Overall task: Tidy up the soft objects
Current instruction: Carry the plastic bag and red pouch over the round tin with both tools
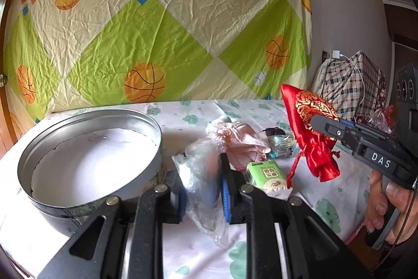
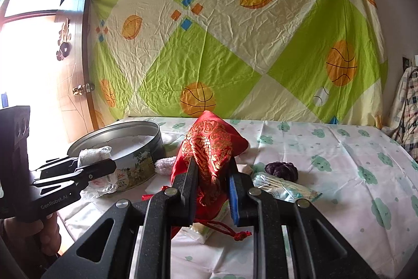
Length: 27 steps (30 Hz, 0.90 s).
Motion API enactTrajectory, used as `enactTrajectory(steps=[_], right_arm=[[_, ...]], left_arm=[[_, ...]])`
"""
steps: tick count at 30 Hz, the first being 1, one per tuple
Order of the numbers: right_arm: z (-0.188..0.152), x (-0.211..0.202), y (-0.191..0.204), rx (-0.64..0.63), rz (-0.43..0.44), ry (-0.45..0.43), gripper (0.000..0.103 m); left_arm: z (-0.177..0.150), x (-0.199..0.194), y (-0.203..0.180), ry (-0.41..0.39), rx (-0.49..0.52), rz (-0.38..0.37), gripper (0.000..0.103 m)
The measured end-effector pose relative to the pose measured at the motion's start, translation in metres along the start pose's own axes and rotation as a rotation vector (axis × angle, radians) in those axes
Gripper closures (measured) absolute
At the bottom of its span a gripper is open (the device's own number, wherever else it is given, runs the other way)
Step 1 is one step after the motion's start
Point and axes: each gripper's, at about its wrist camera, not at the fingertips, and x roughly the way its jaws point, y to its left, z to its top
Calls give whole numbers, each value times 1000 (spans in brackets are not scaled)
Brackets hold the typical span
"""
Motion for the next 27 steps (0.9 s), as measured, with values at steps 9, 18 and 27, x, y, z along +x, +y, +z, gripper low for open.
enactTrajectory(steps=[9, 18, 27], right_arm=[[30, 31, 32, -38, 113, 12, 82], [50, 77, 70, -83, 202, 62, 82], [55, 120, 89, -71, 253, 132, 82]], left_arm=[[26, -11, 41, -33, -40, 71, 84], [38, -2, 83, -3, -65, 137, 84], [35, 17, 112, 63, -94, 154, 84]])
